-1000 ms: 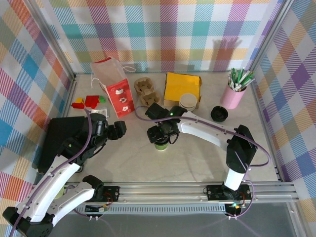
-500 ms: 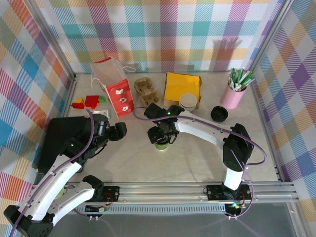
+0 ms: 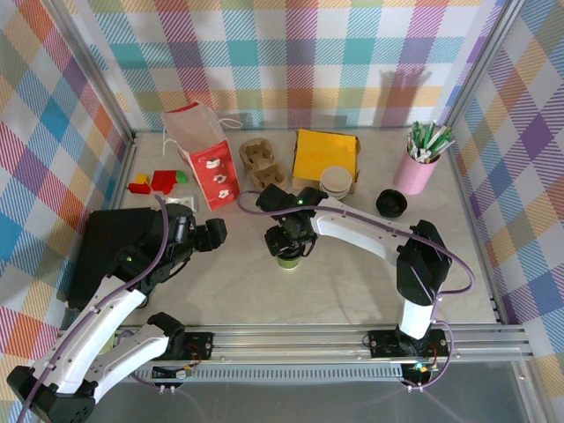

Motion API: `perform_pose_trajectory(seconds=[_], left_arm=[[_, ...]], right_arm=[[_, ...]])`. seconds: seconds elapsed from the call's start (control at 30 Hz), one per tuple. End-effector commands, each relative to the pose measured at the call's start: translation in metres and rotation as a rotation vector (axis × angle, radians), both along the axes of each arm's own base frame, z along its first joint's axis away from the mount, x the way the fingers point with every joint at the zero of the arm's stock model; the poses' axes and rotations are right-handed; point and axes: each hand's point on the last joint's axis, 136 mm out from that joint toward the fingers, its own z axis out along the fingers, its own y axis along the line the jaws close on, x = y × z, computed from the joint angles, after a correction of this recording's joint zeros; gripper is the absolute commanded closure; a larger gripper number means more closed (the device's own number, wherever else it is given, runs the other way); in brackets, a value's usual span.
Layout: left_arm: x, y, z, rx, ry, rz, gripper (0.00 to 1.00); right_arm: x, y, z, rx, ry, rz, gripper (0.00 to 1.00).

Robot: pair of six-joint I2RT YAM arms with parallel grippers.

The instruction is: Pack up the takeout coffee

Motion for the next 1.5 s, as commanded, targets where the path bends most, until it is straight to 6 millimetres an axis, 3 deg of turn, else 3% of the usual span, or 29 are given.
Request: perform_pose_trajectory(seconds=[0.0,0.2,0.67,0.97,1.27,1.47], left_arm=[[-0.001,0.003,-0.002,0.004,0.004,0.007,0.26],[0.000,0.002,0.000,0.002,0.000,0.004,0.26],[-0.001,0.002,0.007,-0.005,0.000,0.007,0.26],[-0.001,0.001,0.008,-0.014,0.004,0.004,0.26],[0.000,-0.001,0.010,-0.017,0.006,0.003,0.26],[0.002,-0.003,0.009,-0.022,0.012,0.001,0.26]], right_arm=[[-0.004,-0.023,0.007,-0.068,0.004,-0.011,0.27],[0.007,-0.066,0.014,-0.081,-0.007,-0.091,0.27],[0.048,-0.217,0.005,-0.077,-0.038,-0.397,0.27],[0.066,-0.301,0.005,-0.086,-0.087,-0.590,0.26],[0.083,-0.357,0.005,-0.008,-0.121,-0.758,0.26],[0.091,-0.375,0.000,0.013,-0.111,-0.818,0.23]])
